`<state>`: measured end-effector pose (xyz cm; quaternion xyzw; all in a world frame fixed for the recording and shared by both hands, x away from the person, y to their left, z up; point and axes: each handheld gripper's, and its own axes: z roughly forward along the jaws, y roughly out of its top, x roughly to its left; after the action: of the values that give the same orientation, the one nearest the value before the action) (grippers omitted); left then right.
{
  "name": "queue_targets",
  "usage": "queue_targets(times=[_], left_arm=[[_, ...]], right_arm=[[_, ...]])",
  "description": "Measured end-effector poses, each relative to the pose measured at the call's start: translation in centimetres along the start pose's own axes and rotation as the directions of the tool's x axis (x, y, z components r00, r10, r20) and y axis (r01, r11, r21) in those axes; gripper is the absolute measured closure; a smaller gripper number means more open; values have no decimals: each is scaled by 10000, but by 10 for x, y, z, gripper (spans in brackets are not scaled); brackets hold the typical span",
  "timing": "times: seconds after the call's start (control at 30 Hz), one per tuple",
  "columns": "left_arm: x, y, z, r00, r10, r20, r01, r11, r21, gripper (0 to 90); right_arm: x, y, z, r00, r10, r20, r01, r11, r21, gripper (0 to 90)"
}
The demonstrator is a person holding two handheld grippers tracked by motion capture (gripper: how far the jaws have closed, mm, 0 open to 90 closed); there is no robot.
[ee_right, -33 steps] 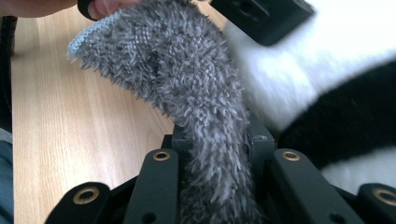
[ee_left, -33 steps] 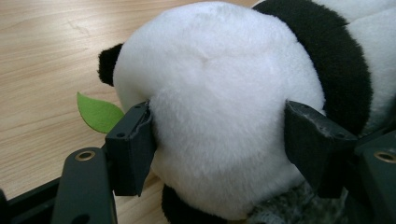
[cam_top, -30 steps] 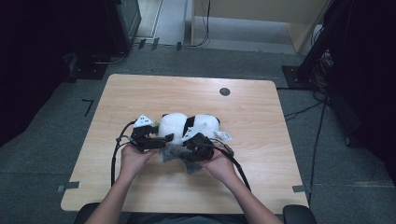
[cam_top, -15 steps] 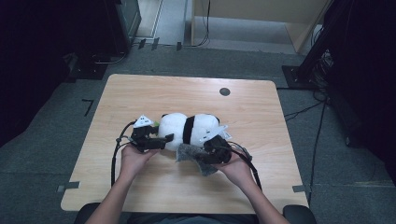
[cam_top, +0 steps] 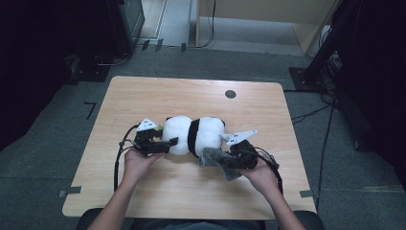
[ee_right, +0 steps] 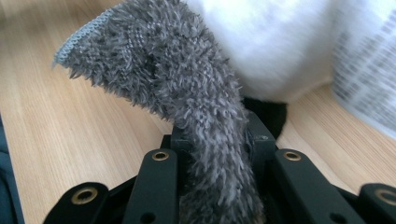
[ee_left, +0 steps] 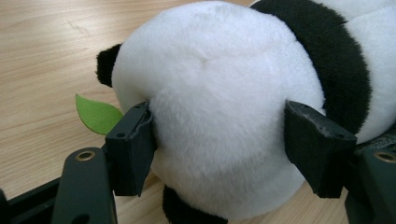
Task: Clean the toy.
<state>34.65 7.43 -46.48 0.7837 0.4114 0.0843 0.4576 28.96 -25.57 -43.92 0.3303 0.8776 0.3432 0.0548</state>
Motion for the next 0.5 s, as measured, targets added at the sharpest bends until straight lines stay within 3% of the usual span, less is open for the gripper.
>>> queue_targets(times=[0.23,0.5], left_arm=[[0,0,0,10000,-1,-16,1,10000,17,289],[0,0,0,10000,-2,-33,2,10000,5,290]], right_arm=[[1,-2,-2,10000,-78,-29,78,10000,-11,725],[14,8,1,9964,-531,-653,523,9985,-146,732]])
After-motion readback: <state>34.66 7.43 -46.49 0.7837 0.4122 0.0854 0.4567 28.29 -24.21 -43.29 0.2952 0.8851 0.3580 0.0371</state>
